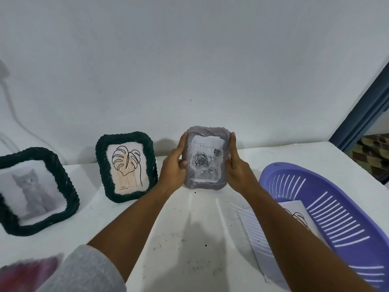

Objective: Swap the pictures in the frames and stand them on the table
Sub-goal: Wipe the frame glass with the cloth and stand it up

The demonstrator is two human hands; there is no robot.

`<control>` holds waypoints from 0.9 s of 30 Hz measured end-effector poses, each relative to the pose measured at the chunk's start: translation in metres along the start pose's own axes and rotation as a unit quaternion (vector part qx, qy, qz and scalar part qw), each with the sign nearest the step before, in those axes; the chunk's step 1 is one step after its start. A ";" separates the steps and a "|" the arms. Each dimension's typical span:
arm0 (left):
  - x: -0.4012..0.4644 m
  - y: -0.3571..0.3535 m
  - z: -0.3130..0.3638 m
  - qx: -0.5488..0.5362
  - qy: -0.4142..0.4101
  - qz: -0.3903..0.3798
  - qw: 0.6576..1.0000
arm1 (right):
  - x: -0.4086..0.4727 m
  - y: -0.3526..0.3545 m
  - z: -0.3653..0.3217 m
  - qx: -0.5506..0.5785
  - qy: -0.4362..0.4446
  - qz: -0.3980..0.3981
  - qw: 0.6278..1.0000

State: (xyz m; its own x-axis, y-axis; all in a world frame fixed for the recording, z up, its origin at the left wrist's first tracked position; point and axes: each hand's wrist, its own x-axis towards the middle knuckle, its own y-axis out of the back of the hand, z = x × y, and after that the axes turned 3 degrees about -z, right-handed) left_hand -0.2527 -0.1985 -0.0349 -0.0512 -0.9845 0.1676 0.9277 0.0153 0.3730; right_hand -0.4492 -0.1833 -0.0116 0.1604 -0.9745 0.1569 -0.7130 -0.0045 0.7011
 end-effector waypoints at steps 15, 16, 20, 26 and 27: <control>-0.033 -0.006 0.017 0.112 -0.019 0.080 0.990 | -0.012 0.026 -0.012 -0.031 -0.037 0.013 0.999; -0.040 -0.010 0.019 0.133 -0.031 0.105 0.985 | -0.014 0.032 -0.011 -0.027 -0.043 0.038 0.998; -0.075 -0.032 0.025 0.147 -0.043 0.106 0.982 | -0.037 0.056 -0.002 -0.038 -0.016 0.090 0.995; -0.118 -0.087 0.027 0.229 0.018 -0.081 0.970 | -0.080 0.083 0.041 -0.145 -0.007 0.046 0.988; -0.122 -0.097 0.029 0.250 0.031 -0.106 0.962 | -0.084 0.086 0.047 -0.162 -0.007 0.035 0.986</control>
State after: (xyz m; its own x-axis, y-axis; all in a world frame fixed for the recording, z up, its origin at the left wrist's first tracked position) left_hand -0.3469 -0.0750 -0.0647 -0.1835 -0.9830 -0.0092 0.6041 -0.1201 0.7878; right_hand -0.5561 -0.1123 0.0033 0.1078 -0.9729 0.2045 -0.4654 0.1324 0.8751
